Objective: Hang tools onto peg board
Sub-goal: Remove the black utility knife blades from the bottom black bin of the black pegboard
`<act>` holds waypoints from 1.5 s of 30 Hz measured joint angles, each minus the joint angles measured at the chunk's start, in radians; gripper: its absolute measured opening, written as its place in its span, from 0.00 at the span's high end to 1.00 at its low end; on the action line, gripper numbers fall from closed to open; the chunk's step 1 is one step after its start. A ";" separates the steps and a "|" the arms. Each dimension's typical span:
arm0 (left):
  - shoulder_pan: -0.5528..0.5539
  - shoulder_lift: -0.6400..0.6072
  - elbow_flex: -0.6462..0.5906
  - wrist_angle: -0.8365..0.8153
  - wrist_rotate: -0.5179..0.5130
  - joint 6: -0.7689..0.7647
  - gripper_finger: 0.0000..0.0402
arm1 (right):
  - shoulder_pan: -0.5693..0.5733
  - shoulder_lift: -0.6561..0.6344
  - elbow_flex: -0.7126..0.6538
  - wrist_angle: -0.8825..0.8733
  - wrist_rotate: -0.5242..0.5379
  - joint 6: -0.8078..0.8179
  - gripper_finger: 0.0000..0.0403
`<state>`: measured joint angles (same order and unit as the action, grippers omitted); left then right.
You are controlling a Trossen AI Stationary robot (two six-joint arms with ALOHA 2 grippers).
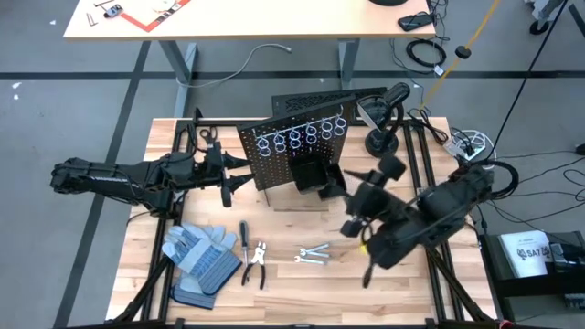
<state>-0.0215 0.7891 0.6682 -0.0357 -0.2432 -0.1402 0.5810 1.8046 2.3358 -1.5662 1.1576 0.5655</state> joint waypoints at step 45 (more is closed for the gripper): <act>0.001 0.000 0.000 -0.011 -0.082 0.184 0.49 | -0.274 -0.738 -1.460 1.095 -0.603 -0.320 0.56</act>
<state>-0.0208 0.7891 0.6682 -0.0471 -0.3253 0.0443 0.3073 1.0668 0.8761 -0.4711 0.5550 0.2454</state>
